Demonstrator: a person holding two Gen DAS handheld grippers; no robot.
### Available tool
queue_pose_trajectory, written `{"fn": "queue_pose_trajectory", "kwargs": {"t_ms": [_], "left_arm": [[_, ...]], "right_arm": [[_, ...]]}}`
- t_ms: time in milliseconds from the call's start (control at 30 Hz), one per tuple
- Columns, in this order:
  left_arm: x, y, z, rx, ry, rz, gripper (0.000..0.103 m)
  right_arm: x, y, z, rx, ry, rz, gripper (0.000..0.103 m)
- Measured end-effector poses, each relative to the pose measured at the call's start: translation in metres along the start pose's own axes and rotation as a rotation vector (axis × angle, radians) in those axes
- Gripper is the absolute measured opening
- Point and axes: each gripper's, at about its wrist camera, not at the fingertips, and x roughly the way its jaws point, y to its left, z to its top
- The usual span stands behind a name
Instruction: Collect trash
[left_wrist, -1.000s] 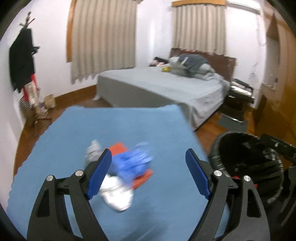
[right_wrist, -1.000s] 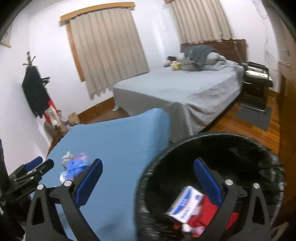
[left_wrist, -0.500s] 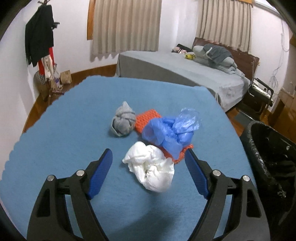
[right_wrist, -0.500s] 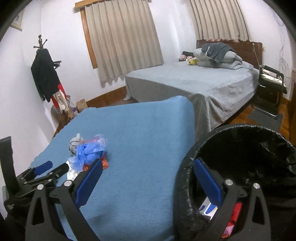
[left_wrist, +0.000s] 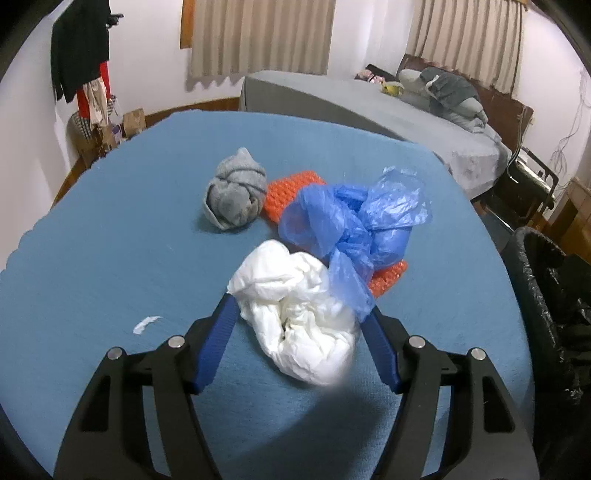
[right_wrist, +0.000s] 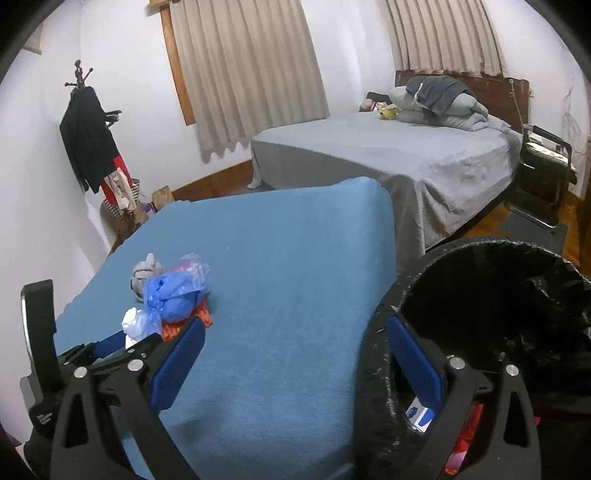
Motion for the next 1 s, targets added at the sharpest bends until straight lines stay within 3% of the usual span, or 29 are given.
{"fn": "queue_pose_trajectory", "kwargs": {"t_ms": [133,200,467,733,800,1000], "left_arm": [[0.001,0.003,-0.001,-0.004,0.007,-0.011,0.064],[0.001,0.004,0.0,-0.002,0.005,-0.034,0.048],[-0.005,0.011,-0.001,-0.046,-0.018,-0.094,0.035],[-0.029,0.035,0.005,-0.033,-0.056,-0.013,0.036],[-0.031,0.046,0.009,-0.047,-0.056,0.01,0.045],[-0.032,0.07,0.01,-0.06,-0.047,0.051,0.057]], "right_arm": [[0.006,0.007,0.0,-0.014,0.015,0.009,0.097],[0.01,0.011,-0.001,-0.021,0.023,0.014,0.097],[0.015,0.021,-0.009,-0.048,0.049,0.028,0.097],[0.019,0.023,-0.01,-0.056,0.064,0.033,0.097],[0.022,0.025,-0.012,-0.059,0.073,0.036,0.097],[0.029,0.038,-0.012,-0.081,0.086,0.054,0.097]]}}
